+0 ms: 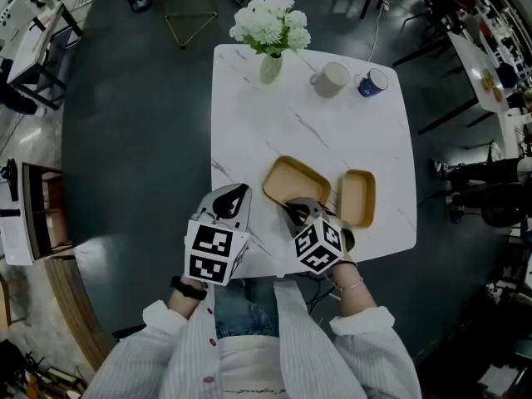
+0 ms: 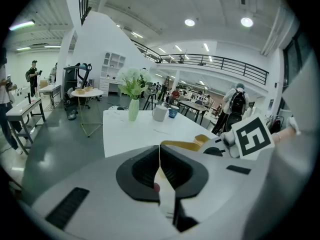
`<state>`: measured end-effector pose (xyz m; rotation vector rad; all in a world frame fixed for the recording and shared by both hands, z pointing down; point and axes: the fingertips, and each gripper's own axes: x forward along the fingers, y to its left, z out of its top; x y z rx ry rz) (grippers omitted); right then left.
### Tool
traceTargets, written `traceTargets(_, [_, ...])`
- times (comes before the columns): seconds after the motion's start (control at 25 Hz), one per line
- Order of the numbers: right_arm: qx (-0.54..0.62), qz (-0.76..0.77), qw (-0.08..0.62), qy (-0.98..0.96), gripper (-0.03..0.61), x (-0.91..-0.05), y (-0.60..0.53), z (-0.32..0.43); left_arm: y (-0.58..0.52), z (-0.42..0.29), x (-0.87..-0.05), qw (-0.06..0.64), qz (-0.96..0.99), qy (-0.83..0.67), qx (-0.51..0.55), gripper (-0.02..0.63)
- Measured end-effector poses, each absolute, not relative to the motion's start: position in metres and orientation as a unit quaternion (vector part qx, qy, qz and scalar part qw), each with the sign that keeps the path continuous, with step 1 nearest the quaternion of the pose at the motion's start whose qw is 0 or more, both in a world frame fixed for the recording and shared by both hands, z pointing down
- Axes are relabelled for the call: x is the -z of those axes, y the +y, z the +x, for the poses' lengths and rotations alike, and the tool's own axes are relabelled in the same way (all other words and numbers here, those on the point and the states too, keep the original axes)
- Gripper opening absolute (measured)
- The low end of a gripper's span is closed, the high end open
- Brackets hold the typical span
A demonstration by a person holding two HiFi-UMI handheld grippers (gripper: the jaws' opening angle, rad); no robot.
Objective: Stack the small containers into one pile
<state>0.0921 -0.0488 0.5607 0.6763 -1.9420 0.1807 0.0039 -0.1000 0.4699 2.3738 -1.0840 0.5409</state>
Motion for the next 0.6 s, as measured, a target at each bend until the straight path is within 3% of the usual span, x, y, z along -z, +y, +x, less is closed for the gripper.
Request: traceTargets(0.6, [-0.174, 0.311, 0.447, -0.820, 0.064, -0.5567, -0.0490, 0.0925, -0.1053, 0.0113, -0.4707, 0.232, 0.870, -0.387, -0.199, 0.021])
